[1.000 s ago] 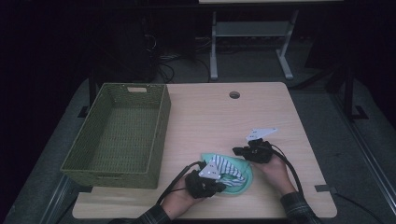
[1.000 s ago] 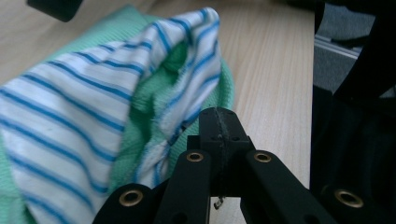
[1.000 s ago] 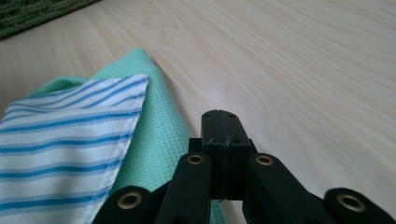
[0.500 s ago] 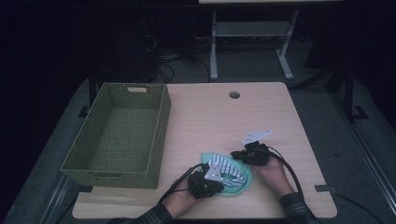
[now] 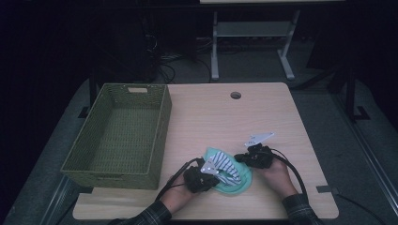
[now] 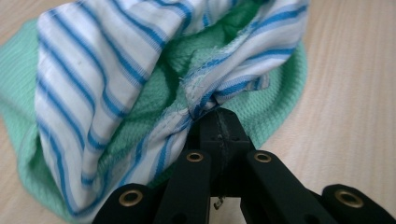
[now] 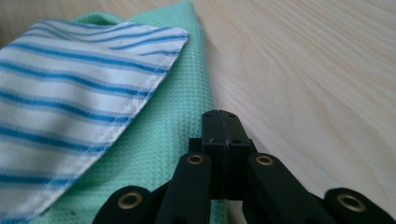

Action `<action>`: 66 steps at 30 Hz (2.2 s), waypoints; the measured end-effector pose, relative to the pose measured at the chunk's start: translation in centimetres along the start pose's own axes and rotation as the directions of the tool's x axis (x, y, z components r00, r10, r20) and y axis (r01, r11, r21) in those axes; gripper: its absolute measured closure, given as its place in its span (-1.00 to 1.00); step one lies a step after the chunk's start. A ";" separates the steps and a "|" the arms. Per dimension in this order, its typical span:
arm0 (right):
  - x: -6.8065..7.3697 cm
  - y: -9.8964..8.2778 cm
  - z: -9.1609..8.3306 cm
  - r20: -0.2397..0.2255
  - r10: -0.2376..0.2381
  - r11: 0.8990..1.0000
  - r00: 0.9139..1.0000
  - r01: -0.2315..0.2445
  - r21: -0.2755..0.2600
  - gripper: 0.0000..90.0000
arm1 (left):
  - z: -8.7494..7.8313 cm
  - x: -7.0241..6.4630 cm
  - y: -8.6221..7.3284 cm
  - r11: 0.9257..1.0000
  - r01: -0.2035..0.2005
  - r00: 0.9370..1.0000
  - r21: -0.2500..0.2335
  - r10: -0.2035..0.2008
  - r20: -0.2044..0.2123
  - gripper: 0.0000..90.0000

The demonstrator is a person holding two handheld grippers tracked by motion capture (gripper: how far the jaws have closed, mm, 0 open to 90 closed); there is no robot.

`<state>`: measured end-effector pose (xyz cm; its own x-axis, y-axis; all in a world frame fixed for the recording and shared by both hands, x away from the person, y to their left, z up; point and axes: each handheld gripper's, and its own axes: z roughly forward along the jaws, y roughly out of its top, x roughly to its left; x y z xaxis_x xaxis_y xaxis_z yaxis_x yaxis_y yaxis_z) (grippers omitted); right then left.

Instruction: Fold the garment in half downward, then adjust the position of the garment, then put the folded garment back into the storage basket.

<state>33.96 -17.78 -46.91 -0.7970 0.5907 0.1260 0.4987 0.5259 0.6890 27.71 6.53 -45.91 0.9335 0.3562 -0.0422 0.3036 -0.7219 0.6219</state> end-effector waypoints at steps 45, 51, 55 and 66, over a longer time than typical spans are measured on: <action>0.7 -4.8 -5.4 0.041 0.069 0.996 0.997 -0.067 -0.057 0.77 | -1.5 5.3 2.8 0.998 0.041 0.995 -0.040 -0.045 -0.091 0.83; 0.1 -5.9 -6.1 0.106 0.096 0.993 0.990 -0.088 -0.076 0.10 | -2.7 5.0 3.6 0.999 0.003 0.997 -0.035 -0.005 -0.076 0.57; -0.2 -7.1 -6.4 0.148 0.119 0.991 0.982 -0.109 -0.073 -0.30 | -3.3 5.4 4.4 0.999 -0.019 0.997 -0.031 0.017 -0.069 0.30; -1.1 -8.2 -6.3 0.244 0.129 0.991 0.961 -0.114 -0.075 -0.75 | -2.0 6.5 6.0 0.999 -0.048 0.998 -0.025 0.049 0.028 -0.10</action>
<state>28.58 -26.60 -48.23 -0.6189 0.7847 0.0361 0.5590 0.4077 0.7221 35.26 5.73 -40.88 0.9521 0.3038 -0.0341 0.2537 -0.7232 0.6423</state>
